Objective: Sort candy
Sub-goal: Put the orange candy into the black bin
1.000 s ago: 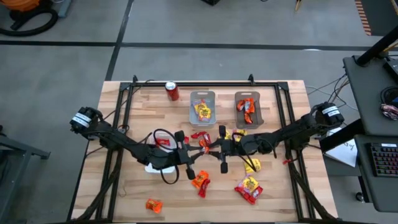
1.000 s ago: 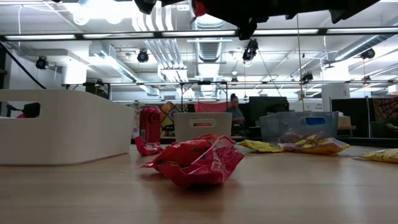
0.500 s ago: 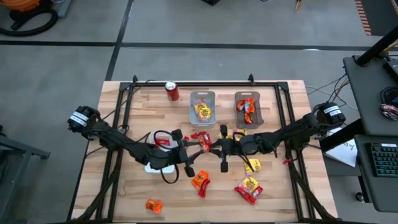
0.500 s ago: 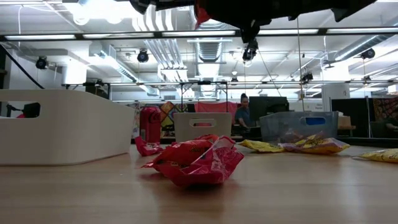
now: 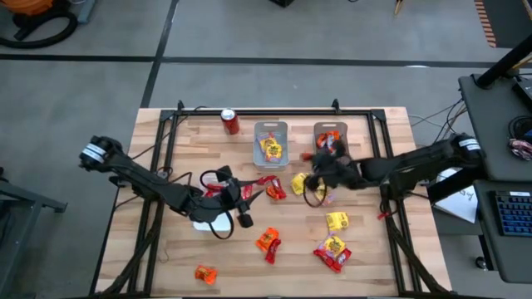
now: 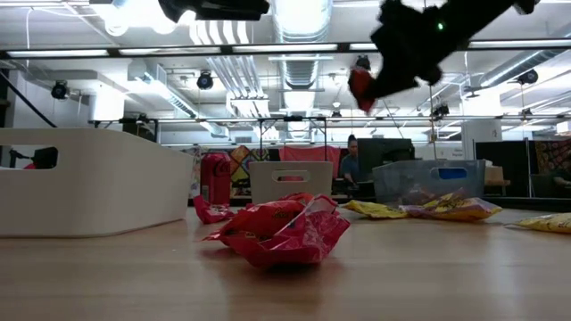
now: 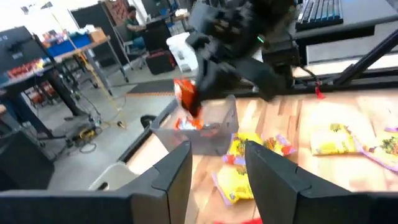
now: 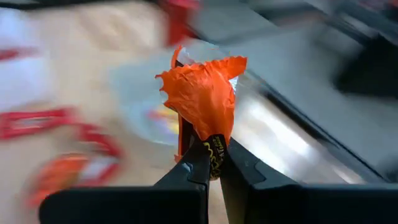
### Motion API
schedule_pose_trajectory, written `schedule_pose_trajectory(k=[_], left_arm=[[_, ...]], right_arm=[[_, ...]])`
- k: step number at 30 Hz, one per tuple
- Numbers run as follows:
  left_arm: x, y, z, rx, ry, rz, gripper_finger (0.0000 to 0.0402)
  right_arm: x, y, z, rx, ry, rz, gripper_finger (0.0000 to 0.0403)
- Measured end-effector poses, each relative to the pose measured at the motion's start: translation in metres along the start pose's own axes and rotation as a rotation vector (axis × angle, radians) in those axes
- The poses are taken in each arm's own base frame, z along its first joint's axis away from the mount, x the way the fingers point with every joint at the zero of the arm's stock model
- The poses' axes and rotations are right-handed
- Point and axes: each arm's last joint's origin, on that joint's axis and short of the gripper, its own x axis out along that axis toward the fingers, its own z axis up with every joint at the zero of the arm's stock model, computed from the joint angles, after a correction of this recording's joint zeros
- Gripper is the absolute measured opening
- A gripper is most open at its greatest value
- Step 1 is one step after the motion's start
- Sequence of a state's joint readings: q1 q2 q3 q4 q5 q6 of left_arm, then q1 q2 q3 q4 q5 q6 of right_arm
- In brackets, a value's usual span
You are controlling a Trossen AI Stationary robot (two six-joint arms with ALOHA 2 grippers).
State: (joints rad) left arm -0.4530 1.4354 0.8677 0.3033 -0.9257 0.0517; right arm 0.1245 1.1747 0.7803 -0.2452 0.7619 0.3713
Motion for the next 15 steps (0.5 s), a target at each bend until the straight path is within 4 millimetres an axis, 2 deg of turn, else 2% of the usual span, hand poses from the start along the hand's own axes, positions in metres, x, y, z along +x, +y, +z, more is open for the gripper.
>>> schedule_pose_trajectory(k=[7, 10, 15], left_arm=[[-0.003, 0.001, -0.001, -0.018, 0.014, -0.006, 0.0130], [-0.001, -0.001, -0.003, -0.009, 0.021, -0.006, 0.0130], [-0.001, -0.002, -0.004, -0.005, 0.024, -0.007, 0.0130]], right_arm=[[0.007, -0.055, -0.019, 0.281, 0.231, -0.306, 0.0013], [0.017, -0.065, -0.028, 0.366, 0.342, -0.361, 0.0013], [0.034, -0.066, -0.036, 0.395, 0.452, -0.360, 0.0036]])
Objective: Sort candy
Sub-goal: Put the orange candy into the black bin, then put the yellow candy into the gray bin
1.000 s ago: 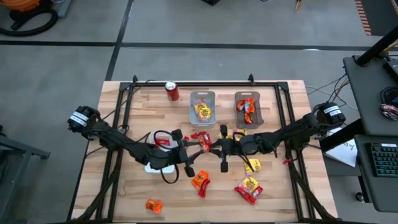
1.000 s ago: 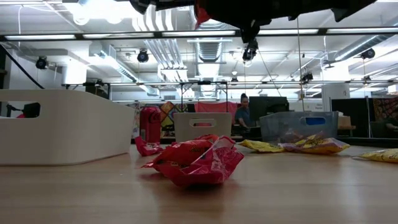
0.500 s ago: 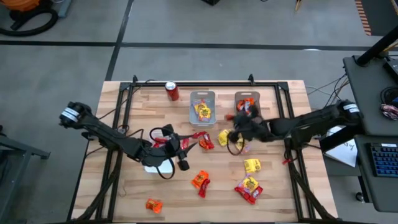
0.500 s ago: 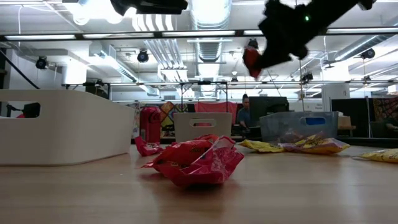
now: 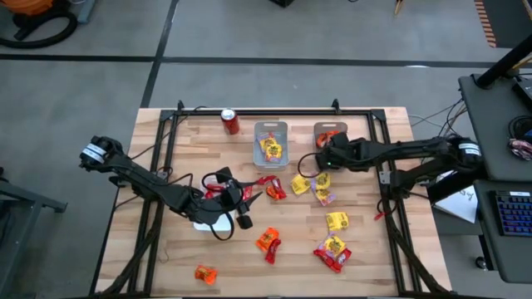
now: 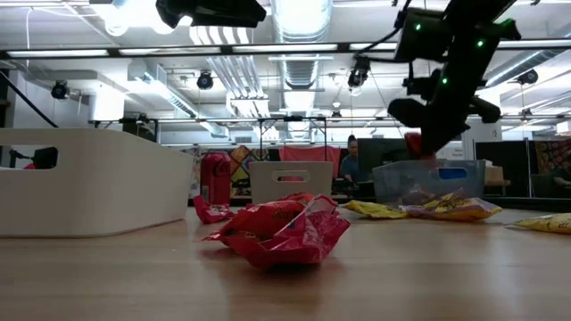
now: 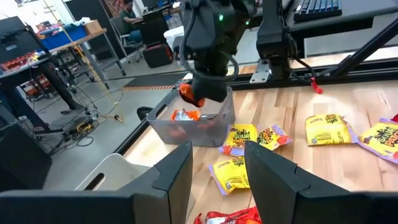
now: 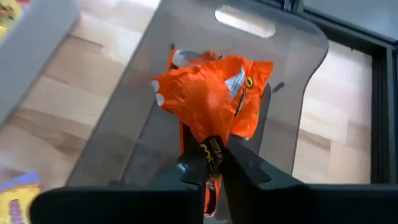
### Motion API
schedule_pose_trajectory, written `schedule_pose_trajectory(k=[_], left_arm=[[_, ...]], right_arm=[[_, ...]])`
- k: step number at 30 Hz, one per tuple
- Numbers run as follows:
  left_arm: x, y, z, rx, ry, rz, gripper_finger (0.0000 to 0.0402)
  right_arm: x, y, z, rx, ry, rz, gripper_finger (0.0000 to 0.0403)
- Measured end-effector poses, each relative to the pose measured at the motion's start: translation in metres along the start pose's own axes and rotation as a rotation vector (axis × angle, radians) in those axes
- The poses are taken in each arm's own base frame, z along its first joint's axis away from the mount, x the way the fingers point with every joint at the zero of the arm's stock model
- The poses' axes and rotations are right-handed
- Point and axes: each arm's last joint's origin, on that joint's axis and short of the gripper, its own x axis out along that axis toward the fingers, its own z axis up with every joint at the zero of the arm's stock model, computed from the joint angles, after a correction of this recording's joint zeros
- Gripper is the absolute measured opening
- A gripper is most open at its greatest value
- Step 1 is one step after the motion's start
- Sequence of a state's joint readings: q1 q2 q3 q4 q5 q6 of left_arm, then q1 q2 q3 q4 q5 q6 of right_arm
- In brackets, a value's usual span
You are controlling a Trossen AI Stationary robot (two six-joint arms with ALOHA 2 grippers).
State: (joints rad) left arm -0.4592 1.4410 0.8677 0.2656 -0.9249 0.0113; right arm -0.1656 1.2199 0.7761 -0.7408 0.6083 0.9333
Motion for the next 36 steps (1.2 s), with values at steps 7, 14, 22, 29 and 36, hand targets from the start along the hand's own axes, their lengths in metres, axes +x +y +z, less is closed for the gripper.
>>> schedule_pose_trajectory(k=[7, 14, 22, 29, 36], left_arm=[[-0.001, -0.001, -0.001, -0.017, 0.009, -0.002, 0.0130], [-0.002, -0.001, -0.007, -0.028, 0.049, -0.006, 0.0130], [-0.003, -0.008, -0.016, -0.022, 0.129, -0.248, 0.0130], [-0.004, -0.010, -0.026, -0.009, 0.165, -0.359, 0.0130], [-0.003, -0.008, -0.023, -0.023, 0.137, -0.292, 0.0130]], right_arm=[[0.009, 0.006, -0.002, -0.018, 0.022, -0.008, 0.0097], [-0.003, 0.006, 0.006, -0.016, -0.014, 0.042, 0.0135], [-0.039, 0.024, 0.017, -0.129, -0.077, 0.201, 0.0145], [-0.076, 0.046, 0.013, -0.299, -0.119, 0.376, 0.0146], [-0.094, 0.061, -0.013, -0.387, -0.005, 0.586, 0.0146]])
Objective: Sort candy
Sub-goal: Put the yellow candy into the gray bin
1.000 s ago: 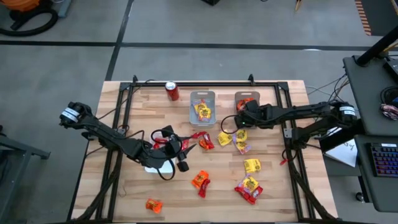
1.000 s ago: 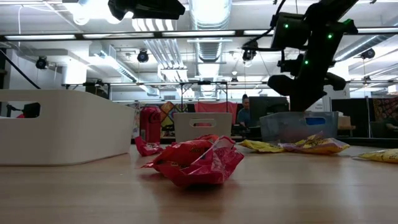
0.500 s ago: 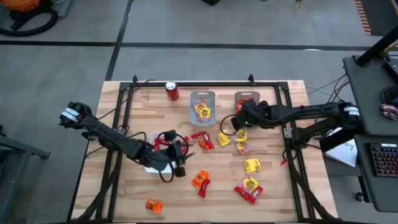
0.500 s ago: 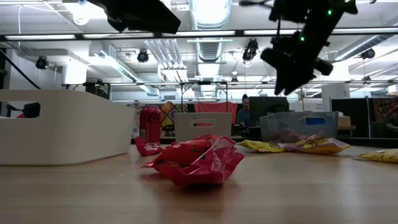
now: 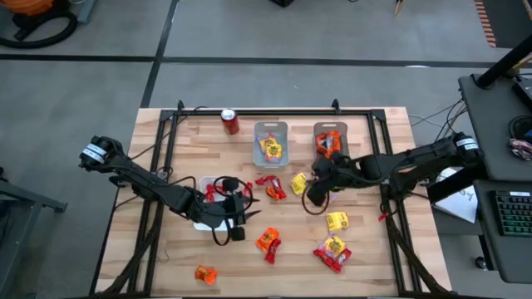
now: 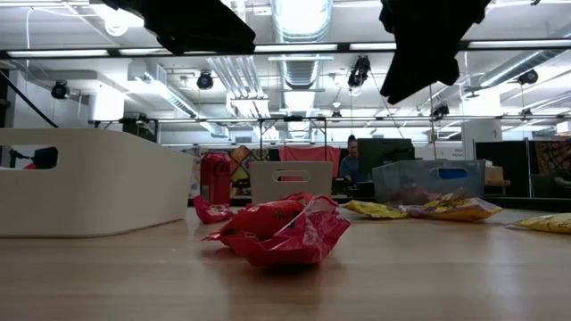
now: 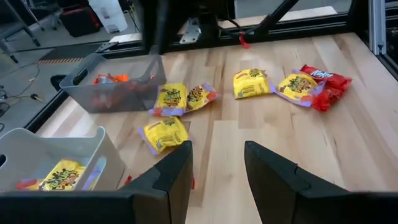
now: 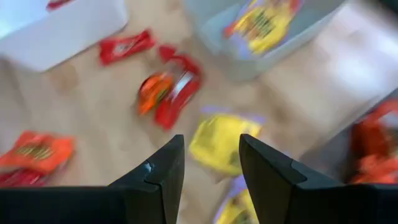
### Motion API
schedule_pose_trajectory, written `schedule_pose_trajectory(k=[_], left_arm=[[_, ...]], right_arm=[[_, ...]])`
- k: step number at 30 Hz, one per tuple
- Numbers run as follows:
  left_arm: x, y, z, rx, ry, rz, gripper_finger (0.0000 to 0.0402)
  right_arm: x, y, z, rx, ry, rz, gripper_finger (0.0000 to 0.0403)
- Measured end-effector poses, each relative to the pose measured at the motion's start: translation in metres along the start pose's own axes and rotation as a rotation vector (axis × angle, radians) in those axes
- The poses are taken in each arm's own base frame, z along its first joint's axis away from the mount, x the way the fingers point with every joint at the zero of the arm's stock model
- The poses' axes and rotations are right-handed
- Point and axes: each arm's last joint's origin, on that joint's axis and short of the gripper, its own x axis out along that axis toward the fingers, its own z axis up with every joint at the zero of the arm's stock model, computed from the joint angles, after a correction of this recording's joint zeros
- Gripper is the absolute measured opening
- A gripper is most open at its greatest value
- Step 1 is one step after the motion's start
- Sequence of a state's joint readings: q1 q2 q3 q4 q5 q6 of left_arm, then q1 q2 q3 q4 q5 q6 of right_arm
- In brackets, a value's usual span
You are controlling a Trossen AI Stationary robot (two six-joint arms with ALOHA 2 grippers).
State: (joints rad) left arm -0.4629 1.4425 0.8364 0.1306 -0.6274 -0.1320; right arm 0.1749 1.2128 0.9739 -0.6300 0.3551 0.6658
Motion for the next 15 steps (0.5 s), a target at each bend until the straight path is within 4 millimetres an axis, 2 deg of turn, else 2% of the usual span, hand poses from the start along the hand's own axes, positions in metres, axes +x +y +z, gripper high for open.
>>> schedule_pose_trajectory(k=[8, 11, 15], left_arm=[[0.000, 0.000, 0.000, 0.020, -0.001, 0.003, 0.0130], [0.000, 0.000, 0.000, 0.020, -0.001, 0.003, 0.0130], [0.000, 0.000, 0.000, 0.017, -0.001, 0.003, 0.0130]], right_arm=[[0.007, 0.021, -0.025, 0.050, 0.247, 0.181, 0.0146], [0.011, 0.026, -0.035, 0.059, 0.394, 0.235, 0.0146], [0.016, 0.030, -0.057, -0.067, 0.643, 0.271, 0.0146]])
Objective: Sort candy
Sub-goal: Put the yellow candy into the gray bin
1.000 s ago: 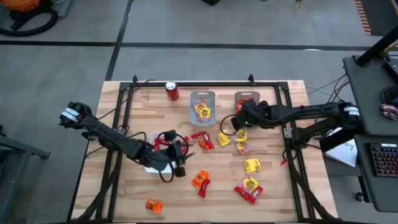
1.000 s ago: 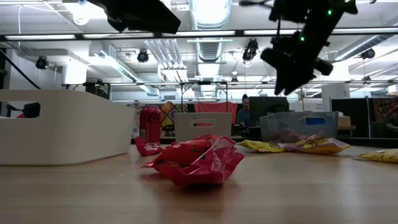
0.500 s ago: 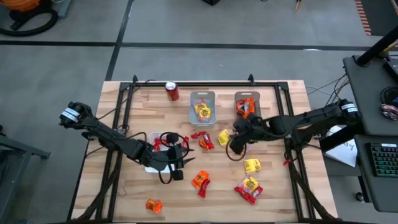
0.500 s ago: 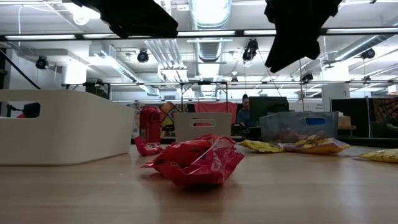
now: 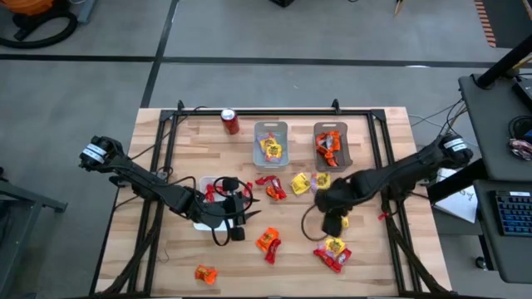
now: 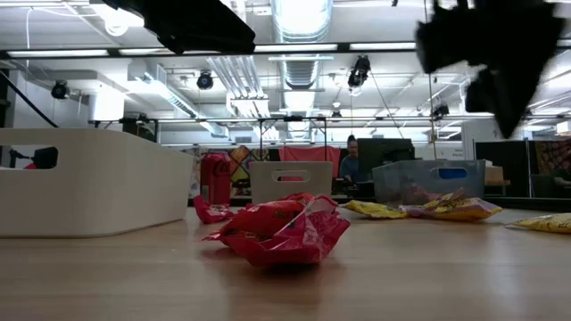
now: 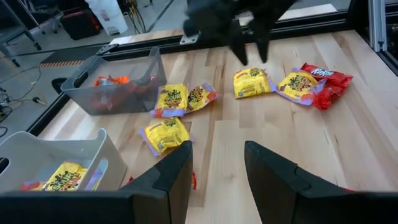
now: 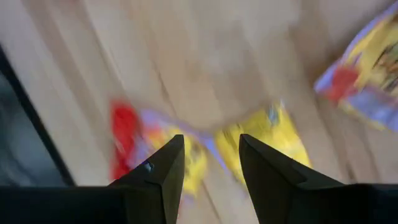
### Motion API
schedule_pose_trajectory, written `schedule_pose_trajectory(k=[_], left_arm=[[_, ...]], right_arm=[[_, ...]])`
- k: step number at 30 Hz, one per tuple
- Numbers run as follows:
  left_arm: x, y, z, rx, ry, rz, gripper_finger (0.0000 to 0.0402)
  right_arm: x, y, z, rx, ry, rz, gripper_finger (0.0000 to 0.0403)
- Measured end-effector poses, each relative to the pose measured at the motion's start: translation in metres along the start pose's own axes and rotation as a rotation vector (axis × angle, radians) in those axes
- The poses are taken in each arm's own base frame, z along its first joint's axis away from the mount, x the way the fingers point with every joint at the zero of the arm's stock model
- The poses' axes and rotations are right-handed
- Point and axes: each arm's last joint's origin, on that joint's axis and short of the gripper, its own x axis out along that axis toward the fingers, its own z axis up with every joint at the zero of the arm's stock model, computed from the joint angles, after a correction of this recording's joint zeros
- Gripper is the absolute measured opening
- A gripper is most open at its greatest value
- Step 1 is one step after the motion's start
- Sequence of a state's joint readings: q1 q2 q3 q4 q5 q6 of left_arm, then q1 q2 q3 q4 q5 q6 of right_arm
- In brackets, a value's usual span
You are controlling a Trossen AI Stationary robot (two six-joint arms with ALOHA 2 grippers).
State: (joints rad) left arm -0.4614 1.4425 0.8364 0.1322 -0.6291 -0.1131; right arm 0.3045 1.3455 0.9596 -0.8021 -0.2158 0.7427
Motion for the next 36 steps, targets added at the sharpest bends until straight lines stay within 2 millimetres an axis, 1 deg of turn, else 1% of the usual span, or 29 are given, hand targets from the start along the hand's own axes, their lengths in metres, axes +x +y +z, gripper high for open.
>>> schedule_pose_trajectory(k=[3, 5, 10, 13, 18, 21, 27, 30, 32, 34, 36], left_arm=[[0.000, 0.000, 0.000, -0.001, 0.000, 0.000, 0.0130], [0.000, 0.000, 0.000, 0.000, 0.000, 0.000, 0.0130], [0.000, 0.001, 0.000, 0.000, -0.005, 0.039, 0.0130], [0.000, 0.001, 0.000, 0.023, -0.005, 0.041, 0.0130], [0.001, 0.002, 0.001, 0.080, -0.012, 0.047, 0.0130], [0.001, 0.003, 0.003, 0.075, -0.022, 0.051, 0.0130], [0.002, 0.004, 0.003, 0.072, -0.027, 0.053, 0.0130], [0.003, 0.005, 0.004, 0.070, -0.026, 0.058, 0.0130], [0.003, 0.006, 0.004, 0.068, -0.026, 0.062, 0.0130], [0.003, 0.006, 0.004, 0.066, -0.028, 0.062, 0.0130], [0.003, 0.006, 0.004, 0.061, -0.031, 0.061, 0.0130]], right_arm=[[0.014, 0.001, -0.014, -0.197, 0.126, -0.096, 0.0145], [0.023, 0.005, -0.023, -0.257, 0.192, -0.152, 0.0143], [0.045, 0.014, -0.036, -0.292, 0.260, -0.221, 0.0139], [0.053, 0.017, -0.041, -0.294, 0.277, -0.260, 0.0140], [0.061, 0.017, -0.042, -0.313, 0.252, -0.335, 0.0141], [0.064, 0.016, -0.040, -0.334, 0.233, -0.360, 0.0141], [0.077, 0.014, -0.038, -0.350, 0.226, -0.380, 0.0137], [0.086, 0.011, -0.037, -0.351, 0.237, -0.398, 0.0125], [0.092, 0.009, -0.037, -0.346, 0.248, -0.414, 0.0109], [0.097, 0.006, -0.036, -0.342, 0.266, -0.427, 0.0085], [0.100, 0.004, -0.036, -0.355, 0.267, -0.450, 0.0051]])
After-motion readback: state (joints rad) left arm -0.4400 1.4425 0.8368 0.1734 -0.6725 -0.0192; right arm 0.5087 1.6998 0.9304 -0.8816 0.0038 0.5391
